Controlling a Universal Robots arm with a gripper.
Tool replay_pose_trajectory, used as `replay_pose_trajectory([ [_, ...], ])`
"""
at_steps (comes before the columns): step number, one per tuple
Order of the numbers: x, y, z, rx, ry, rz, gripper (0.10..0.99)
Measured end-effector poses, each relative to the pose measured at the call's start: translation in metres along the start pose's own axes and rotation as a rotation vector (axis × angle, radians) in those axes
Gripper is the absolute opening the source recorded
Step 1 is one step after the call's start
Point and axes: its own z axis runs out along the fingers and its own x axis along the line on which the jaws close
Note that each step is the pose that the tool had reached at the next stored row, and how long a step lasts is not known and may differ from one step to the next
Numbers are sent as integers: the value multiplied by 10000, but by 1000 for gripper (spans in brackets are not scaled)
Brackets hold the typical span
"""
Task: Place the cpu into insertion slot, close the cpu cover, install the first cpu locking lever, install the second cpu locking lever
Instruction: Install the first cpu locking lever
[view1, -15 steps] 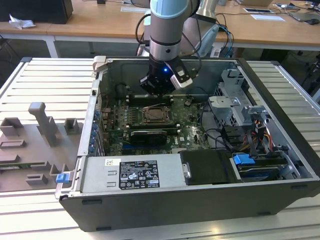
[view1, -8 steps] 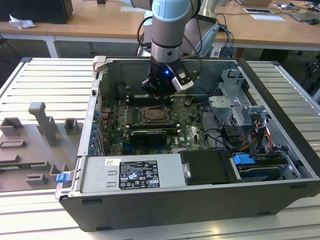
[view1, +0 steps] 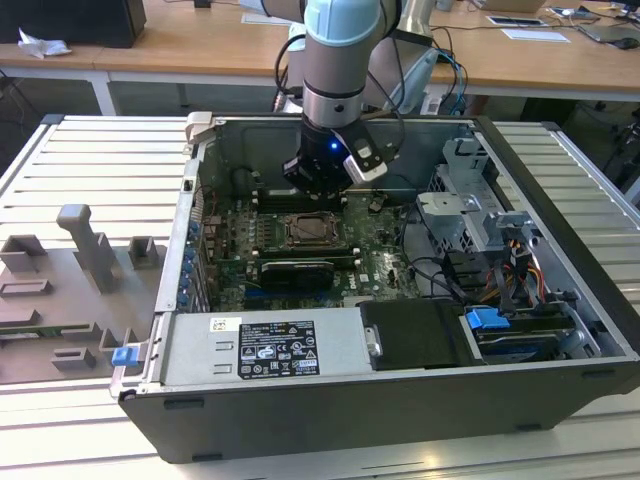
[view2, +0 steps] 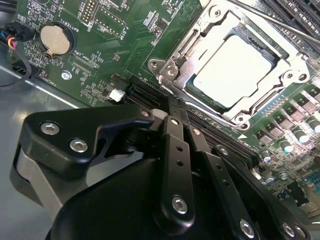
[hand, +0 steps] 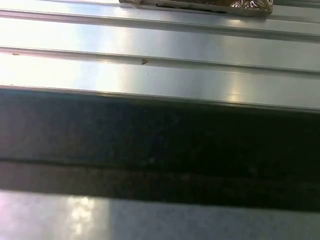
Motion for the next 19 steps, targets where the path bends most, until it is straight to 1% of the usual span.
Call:
replay_pose_trajectory([
  [10,2,-6,47,1,3,3,106],
  [12,1,-6,48,-66,-1,2,106],
  [14,1,-4,50,-173,-11,4,106],
  [16,1,-4,46,-197,-16,5,106],
  [19,0,-2,35,-203,-17,3,106],
])
